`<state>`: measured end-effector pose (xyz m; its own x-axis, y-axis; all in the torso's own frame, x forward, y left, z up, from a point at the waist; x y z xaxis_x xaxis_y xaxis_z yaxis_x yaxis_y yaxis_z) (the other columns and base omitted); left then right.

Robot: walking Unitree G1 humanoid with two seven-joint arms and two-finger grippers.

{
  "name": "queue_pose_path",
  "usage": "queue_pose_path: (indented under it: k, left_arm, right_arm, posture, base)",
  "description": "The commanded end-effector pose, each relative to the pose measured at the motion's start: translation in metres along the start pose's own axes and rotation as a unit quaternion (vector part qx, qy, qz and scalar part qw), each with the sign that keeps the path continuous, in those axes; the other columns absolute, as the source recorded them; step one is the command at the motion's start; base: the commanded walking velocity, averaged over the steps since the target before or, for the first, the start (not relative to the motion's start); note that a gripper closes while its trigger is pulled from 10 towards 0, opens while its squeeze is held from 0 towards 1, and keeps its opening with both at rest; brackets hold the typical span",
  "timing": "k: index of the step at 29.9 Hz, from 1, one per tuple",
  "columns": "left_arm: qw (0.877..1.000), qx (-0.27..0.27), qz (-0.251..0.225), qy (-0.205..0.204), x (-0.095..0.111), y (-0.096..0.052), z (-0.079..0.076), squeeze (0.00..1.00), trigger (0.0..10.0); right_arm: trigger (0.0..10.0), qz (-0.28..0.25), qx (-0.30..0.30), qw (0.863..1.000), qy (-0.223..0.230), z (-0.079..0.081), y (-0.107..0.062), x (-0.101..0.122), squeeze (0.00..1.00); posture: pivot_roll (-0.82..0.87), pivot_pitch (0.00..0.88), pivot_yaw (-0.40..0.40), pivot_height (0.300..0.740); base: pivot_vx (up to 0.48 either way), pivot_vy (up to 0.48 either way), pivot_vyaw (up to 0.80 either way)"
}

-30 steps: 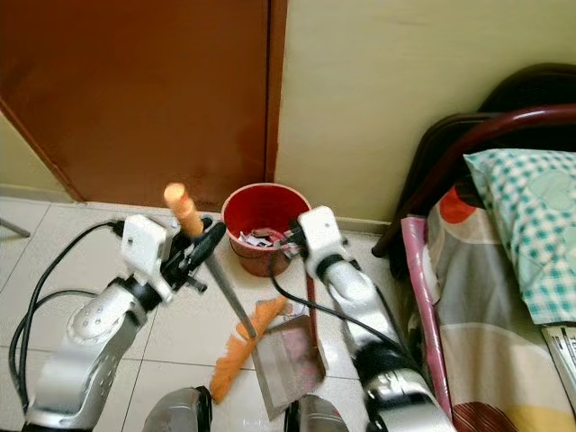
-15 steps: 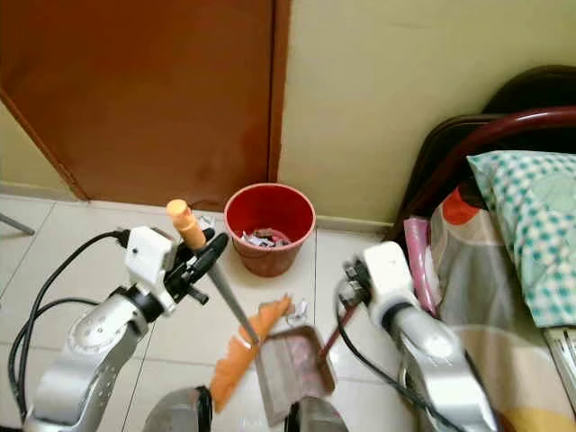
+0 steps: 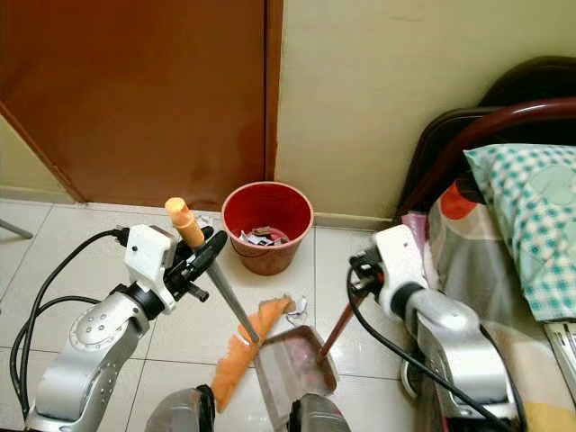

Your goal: Sweep floor

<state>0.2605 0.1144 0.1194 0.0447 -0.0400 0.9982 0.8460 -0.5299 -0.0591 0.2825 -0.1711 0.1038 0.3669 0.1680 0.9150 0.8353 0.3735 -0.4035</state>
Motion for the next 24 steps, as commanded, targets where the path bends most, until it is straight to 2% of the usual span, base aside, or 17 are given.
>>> queue_pose_path:
  k: [1, 3, 5, 8, 11, 14, 16, 19, 22, 24]
  left_arm:
    - [1.0, 0.006, 0.029, -0.001, -0.012, -0.001, 0.002, 0.0, 10.0]
    - [0.999, 0.018, 0.029, 0.007, -0.013, 0.0, 0.006, 0.0, 10.0]
    - [0.996, 0.08, 0.019, 0.028, -0.009, 0.003, 0.025, 0.0, 10.0]
    - [0.993, 0.109, 0.013, 0.039, -0.007, 0.003, 0.034, 0.0, 10.0]
    - [0.981, 0.18, -0.006, 0.065, 0.0, -0.004, 0.053, 0.0, 10.0]
    - [0.97, 0.229, -0.013, 0.079, 0.002, -0.013, 0.068, 0.0, 10.0]
    - [0.969, 0.236, -0.012, 0.076, 0.0, -0.015, 0.071, 0.0, 10.0]
    - [0.969, 0.234, -0.01, 0.075, -0.001, -0.014, 0.071, 0.0, 10.0]
    - [0.971, 0.225, -0.01, 0.078, -0.002, -0.012, 0.067, 0.0, 10.0]
    - [0.971, 0.228, -0.011, 0.077, -0.004, -0.012, 0.066, 0.0, 10.0]
  right_arm:
    - [10.0, -0.01, 0.023, 1.0, 0.002, 0.009, 0.009, 0.001, 0.0]
    - [10.0, -0.023, 0.023, 0.999, 0.0, 0.012, 0.014, 0.005, 0.0]
    - [10.0, -0.034, -0.002, 0.999, 0.0, 0.019, 0.022, 0.004, 0.0]
    - [10.0, -0.041, -0.011, 0.999, 0.002, 0.021, 0.025, 0.005, 0.0]
    - [10.0, -0.045, -0.028, 0.999, 0.004, 0.026, 0.028, 0.001, 0.0]
    - [10.0, -0.018, -0.022, 1.0, 0.003, 0.032, 0.031, -0.011, 0.0]
    - [10.0, -0.017, -0.035, 0.999, 0.018, 0.031, 0.032, -0.013, 0.0]
    - [10.0, -0.019, -0.034, 0.999, 0.018, 0.032, 0.033, -0.011, 0.0]
    - [10.0, -0.019, -0.016, 1.0, 0.0, 0.031, 0.029, -0.004, 0.0]
    - [10.0, -0.018, -0.02, 1.0, -0.013, 0.023, 0.024, -0.001, 0.0]
  posture:
    - [0.0, 0.151, -0.026, 0.74]
    - [0.0, 0.149, -0.028, 0.74]
    - [0.0, 0.146, -0.044, 0.74]
    - [0.01, 0.144, -0.049, 0.74]
    - [0.02, 0.142, -0.061, 0.74]
    - [0.01, 0.143, -0.06, 0.74]
    - [0.01, 0.143, -0.06, 0.74]
    - [0.01, 0.142, -0.061, 0.74]
    - [0.01, 0.141, -0.07, 0.74]
    - [0.01, 0.141, -0.07, 0.74]
  base:
    - [0.0, 0.0, 0.0]
    - [0.0, 0.0, 0.0]
    - [0.0, 0.0, 0.0]
    - [0.0, 0.0, 0.0]
    - [0.0, 0.0, 0.0]
    - [0.0, 0.0, 0.0]
    - [0.0, 0.0, 0.0]
    - [0.0, 0.0, 0.0]
    - [0.0, 0.0, 0.0]
    - [0.0, 0.0, 0.0]
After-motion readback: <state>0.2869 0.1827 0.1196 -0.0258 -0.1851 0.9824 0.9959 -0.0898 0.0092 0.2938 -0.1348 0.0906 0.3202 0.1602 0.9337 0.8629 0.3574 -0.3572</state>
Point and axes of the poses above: a point about 5 cm out from each wrist's last joint towards the gripper, its own y axis pointing out of the wrist towards the gripper, its own x axis along the axis of the wrist's last joint, z = x × y, the point moved 2 cm from there along y, pointing out of the wrist towards the gripper, and after that the axes turned 1 degree about y, right-handed, at the moved point
